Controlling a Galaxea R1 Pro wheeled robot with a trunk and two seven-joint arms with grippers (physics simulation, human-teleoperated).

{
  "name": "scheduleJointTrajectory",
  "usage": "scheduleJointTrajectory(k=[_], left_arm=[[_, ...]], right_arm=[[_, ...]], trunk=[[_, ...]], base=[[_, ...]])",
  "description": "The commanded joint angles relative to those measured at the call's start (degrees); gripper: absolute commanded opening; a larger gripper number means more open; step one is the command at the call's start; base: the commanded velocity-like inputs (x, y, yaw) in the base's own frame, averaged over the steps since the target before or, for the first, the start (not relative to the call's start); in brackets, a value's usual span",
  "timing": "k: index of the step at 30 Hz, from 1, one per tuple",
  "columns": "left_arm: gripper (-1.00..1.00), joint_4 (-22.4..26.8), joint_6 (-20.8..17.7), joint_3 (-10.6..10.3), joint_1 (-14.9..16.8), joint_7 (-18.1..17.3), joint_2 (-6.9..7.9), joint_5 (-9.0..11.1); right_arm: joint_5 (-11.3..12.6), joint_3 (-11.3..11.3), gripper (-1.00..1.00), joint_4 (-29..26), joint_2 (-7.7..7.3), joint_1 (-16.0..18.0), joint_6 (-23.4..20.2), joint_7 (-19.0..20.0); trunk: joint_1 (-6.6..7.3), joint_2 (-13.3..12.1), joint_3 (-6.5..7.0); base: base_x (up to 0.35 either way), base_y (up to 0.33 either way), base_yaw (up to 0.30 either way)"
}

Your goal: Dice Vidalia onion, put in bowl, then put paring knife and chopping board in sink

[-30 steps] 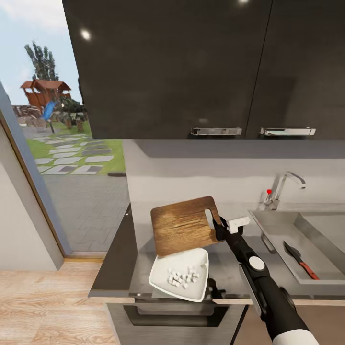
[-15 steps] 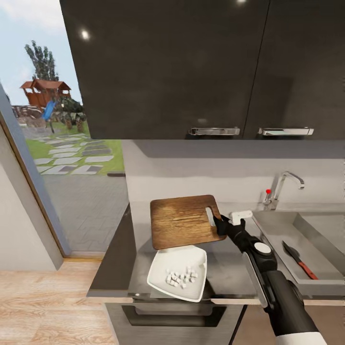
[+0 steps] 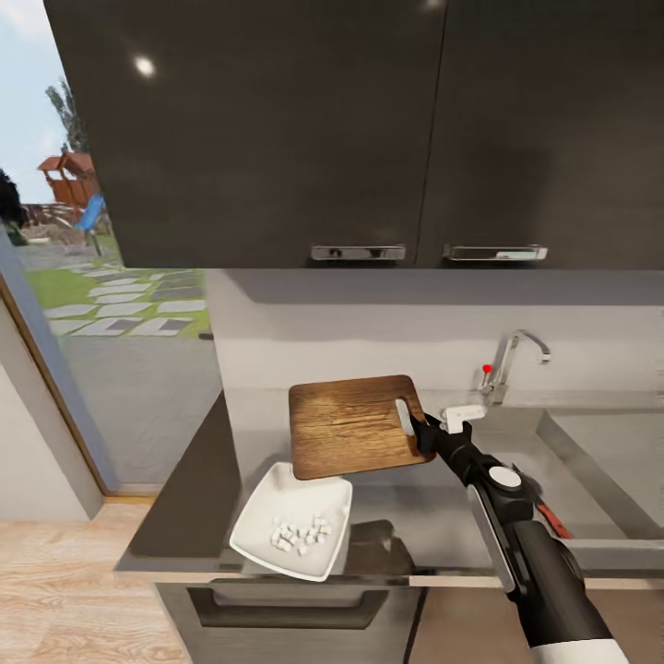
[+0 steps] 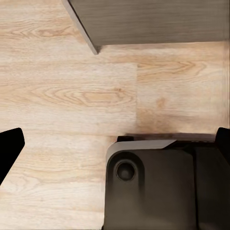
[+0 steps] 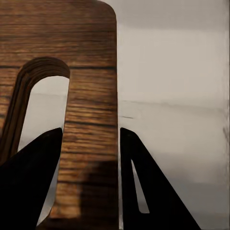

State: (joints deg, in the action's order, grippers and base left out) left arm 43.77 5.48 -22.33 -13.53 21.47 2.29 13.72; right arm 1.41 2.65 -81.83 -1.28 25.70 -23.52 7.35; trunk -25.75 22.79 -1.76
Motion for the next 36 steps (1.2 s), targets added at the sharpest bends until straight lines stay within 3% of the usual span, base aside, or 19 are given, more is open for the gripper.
scheduleJointTrajectory(k=[1, 36], left_arm=[[1.00, 0.1, 0.2, -0.3, 0.0, 0.4, 0.08, 0.6], [1.00, 0.1, 0.2, -0.3, 0.0, 0.4, 0.08, 0.6]], right_arm=[[0.2, 0.0, -1.00, -0.1, -0.04, 0.0, -0.3, 0.1], [0.1, 0.1, -1.00, 0.0, 0.06, 0.0, -0.3, 0.0]], trunk=[[-0.04, 0.1, -0.12], [-0.04, 0.1, -0.12]], base=[[0.000, -0.299, 0.000], [0.000, -0.299, 0.000]])
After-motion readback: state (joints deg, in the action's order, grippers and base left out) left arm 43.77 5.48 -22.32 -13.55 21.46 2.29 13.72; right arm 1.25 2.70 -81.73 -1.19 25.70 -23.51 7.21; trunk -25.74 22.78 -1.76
